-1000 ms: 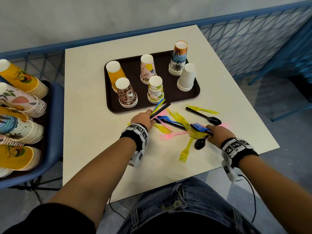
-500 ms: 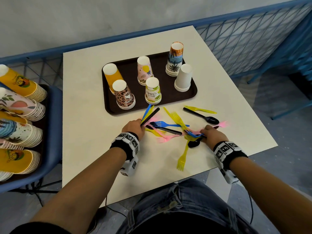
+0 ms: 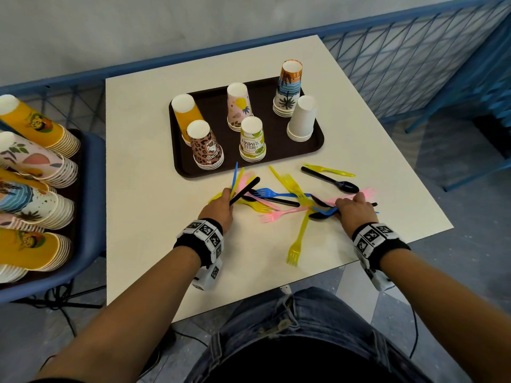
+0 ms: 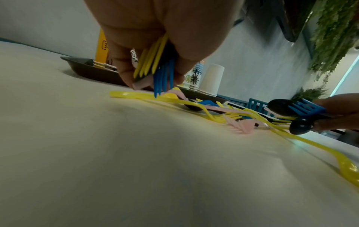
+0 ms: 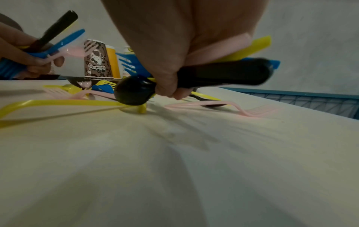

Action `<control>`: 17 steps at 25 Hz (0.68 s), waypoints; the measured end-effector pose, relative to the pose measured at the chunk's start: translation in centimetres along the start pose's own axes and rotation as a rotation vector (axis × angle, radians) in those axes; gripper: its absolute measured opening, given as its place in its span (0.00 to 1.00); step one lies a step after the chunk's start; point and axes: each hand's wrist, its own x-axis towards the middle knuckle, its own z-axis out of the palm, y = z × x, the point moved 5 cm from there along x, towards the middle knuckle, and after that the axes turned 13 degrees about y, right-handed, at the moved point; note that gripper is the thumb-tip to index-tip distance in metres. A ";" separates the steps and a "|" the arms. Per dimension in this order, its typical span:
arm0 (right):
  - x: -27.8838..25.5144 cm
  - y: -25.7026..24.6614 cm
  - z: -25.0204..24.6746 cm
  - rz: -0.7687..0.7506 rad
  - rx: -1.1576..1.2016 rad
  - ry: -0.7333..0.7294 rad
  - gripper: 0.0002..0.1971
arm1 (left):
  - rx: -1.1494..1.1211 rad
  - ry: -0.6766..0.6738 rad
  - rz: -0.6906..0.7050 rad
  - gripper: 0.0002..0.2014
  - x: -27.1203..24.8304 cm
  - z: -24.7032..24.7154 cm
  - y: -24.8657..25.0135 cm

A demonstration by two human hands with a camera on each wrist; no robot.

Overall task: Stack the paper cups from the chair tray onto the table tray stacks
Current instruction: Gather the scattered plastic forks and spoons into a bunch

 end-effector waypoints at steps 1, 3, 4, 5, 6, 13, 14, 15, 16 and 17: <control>-0.1 0.2 0.1 0.022 -0.002 -0.002 0.13 | 0.008 -0.007 0.025 0.21 0.0 0.1 0.4; -0.1 0.5 0.3 0.038 -0.012 -0.010 0.13 | 0.079 -0.042 0.076 0.25 0.2 0.4 1.0; -0.1 0.6 0.6 0.034 -0.019 -0.020 0.12 | 0.124 -0.067 0.094 0.26 0.3 0.5 1.3; -0.1 0.7 0.8 0.032 -0.025 -0.029 0.12 | 0.158 -0.088 0.106 0.26 0.5 0.6 1.5; 0.1 0.8 1.0 0.034 -0.029 -0.036 0.12 | 0.184 -0.101 0.121 0.26 0.8 0.7 1.8; 0.1 0.4 1.9 0.006 -0.103 0.023 0.17 | 0.300 -0.140 0.268 0.23 2.8 1.6 4.0; 0.1 0.3 2.0 -0.008 -0.102 0.045 0.16 | 0.313 -0.141 0.271 0.22 3.0 1.7 4.0; 0.2 0.3 2.0 -0.025 -0.090 0.057 0.16 | 0.321 -0.140 0.273 0.22 3.2 1.8 4.1; 0.3 0.2 2.0 -0.043 -0.071 0.066 0.17 | 0.327 -0.138 0.277 0.21 3.3 1.9 4.1; 0.6 0.2 1.8 -0.055 -0.052 0.071 0.17 | 0.331 -0.141 0.282 0.21 3.4 2.0 4.2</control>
